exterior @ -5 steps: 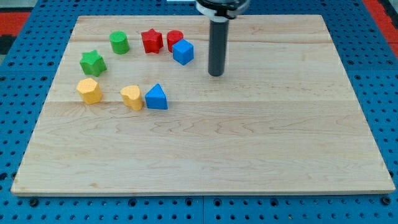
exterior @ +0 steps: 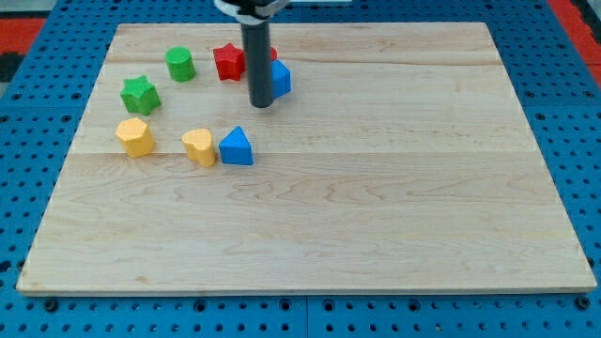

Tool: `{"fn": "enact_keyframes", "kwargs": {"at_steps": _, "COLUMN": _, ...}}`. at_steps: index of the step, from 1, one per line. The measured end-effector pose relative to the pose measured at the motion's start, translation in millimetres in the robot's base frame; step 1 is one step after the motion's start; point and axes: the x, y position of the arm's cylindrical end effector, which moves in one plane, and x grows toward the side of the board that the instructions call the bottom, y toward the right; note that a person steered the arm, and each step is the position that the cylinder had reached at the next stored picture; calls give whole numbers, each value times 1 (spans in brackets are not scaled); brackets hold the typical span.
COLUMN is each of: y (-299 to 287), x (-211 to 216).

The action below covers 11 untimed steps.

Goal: Separate red circle and blue cube from each other

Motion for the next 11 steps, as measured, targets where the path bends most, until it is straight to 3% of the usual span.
{"fn": "enact_keyframes", "kwargs": {"at_steps": 2, "y": -12, "x": -48}}
{"fn": "enact_keyframes", "kwargs": {"at_steps": 6, "y": 58, "x": -76}}
{"fn": "enact_keyframes", "kwargs": {"at_steps": 8, "y": 39, "x": -129}}
{"fn": "enact_keyframes", "kwargs": {"at_steps": 11, "y": 5, "x": -147}}
